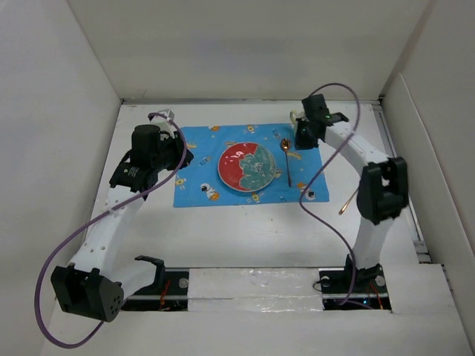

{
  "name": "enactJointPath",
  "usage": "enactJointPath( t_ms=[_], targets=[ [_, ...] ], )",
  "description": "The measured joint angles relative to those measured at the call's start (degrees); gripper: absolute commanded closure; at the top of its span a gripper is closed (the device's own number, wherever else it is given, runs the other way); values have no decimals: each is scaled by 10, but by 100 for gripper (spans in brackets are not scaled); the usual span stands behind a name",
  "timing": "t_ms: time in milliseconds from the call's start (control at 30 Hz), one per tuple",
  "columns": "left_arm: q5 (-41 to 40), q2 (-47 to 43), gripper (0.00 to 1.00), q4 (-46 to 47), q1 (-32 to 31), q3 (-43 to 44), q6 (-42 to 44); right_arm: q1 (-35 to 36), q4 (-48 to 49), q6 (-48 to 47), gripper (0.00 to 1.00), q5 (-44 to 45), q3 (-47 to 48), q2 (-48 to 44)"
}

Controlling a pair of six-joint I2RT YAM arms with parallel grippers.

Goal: Set the dinner table for one person

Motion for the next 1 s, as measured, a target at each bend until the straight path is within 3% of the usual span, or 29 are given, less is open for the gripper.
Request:
enactJointPath(
  t_ms=[33, 200, 233, 300, 333, 433, 600, 1000],
  targets=[
    [4, -2, 100, 2, 0, -2, 2, -12, 16, 9, 100, 6, -42, -48],
    [28, -22, 100, 6, 0, -35, 3, -166, 95, 60, 100, 26, -258, -263],
    [32, -25, 96, 6, 0, -43, 2, -200, 102, 67, 98, 32, -291, -282],
    [40, -29, 83, 5, 0, -55, 2, -267, 112, 78, 81, 44, -361, -301],
    [43, -31, 80, 4, 0, -59, 2, -287, 110, 81, 66, 48, -384, -301],
    [52, -39, 75, 4, 0, -68, -1, -320, 97, 78, 55, 50, -424, -286],
    [68, -48, 74, 7, 0, -74, -2, -325, 98, 64, 56, 35, -409, -244],
    [75, -62, 74, 13, 0, -75, -4, -325, 86, 53, 76, 19, -355, -145]
  ],
)
